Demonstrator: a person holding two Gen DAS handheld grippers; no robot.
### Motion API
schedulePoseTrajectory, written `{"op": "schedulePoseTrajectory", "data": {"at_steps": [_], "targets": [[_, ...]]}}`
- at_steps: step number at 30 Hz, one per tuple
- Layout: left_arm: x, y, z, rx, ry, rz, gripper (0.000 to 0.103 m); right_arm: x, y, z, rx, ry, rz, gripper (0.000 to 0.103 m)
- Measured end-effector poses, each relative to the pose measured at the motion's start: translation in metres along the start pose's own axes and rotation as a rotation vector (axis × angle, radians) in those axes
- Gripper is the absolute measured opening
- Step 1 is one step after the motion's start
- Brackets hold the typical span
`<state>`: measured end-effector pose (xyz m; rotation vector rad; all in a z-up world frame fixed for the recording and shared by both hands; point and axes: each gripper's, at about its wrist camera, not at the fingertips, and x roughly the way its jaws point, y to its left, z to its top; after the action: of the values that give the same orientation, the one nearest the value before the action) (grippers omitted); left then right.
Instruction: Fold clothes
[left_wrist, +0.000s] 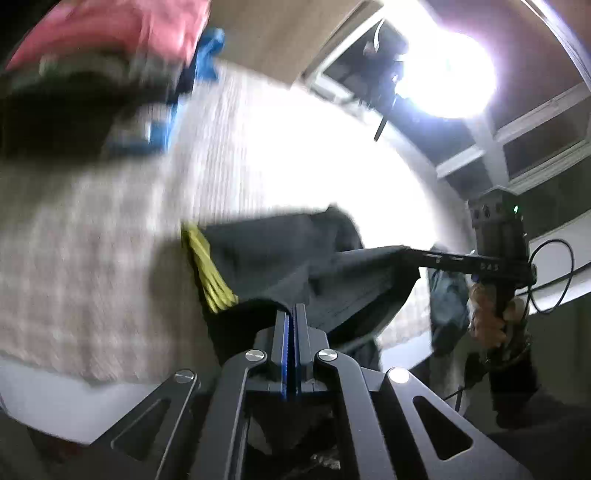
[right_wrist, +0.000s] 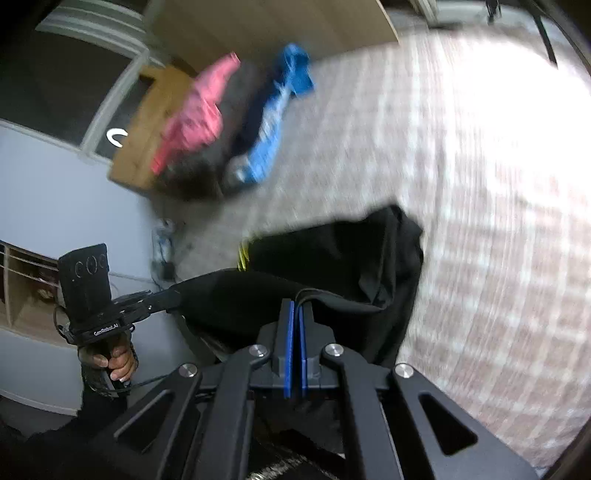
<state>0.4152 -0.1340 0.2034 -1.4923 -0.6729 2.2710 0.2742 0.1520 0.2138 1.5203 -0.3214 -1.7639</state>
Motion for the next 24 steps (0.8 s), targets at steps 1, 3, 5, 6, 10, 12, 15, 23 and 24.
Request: {"op": "schedulePoseTrajectory", "data": {"at_steps": [1, 3, 5, 6, 10, 12, 15, 23, 24], "targets": [[-0.008, -0.003, 0.01, 0.012, -0.018, -0.003, 0.001, -0.008, 0.004, 0.004, 0.002, -0.017, 0.015, 0.003], [-0.023, -0.009, 0.018, 0.033, -0.047, -0.016, 0.001, -0.022, 0.01, 0.009, 0.003, -0.048, 0.042, 0.003], [-0.026, -0.011, 0.019, 0.055, -0.056, 0.006, 0.001, -0.029, 0.012, 0.009, 0.001, -0.057, 0.055, 0.003], [-0.024, -0.01, 0.021, 0.055, -0.052, 0.012, 0.001, -0.026, 0.012, 0.011, 0.005, -0.051, 0.052, 0.003], [-0.009, -0.009, 0.052, 0.068, -0.018, 0.041, 0.001, -0.023, 0.012, 0.042, 0.008, -0.05, 0.016, 0.003], [-0.006, -0.016, 0.075, 0.093, -0.028, 0.046, 0.001, -0.026, 0.016, 0.061, 0.01, -0.072, 0.013, 0.003], [-0.017, -0.026, 0.09, 0.11, -0.066, 0.034, 0.001, -0.034, 0.02, 0.073, 0.012, -0.095, 0.012, 0.003], [0.034, 0.012, 0.006, 0.065, 0.087, 0.048, 0.001, 0.011, -0.031, -0.019, 0.121, 0.018, 0.008, 0.003], [0.046, 0.022, -0.004, 0.035, 0.115, 0.044, 0.001, 0.023, -0.041, -0.03, 0.156, 0.043, 0.015, 0.003]]}}
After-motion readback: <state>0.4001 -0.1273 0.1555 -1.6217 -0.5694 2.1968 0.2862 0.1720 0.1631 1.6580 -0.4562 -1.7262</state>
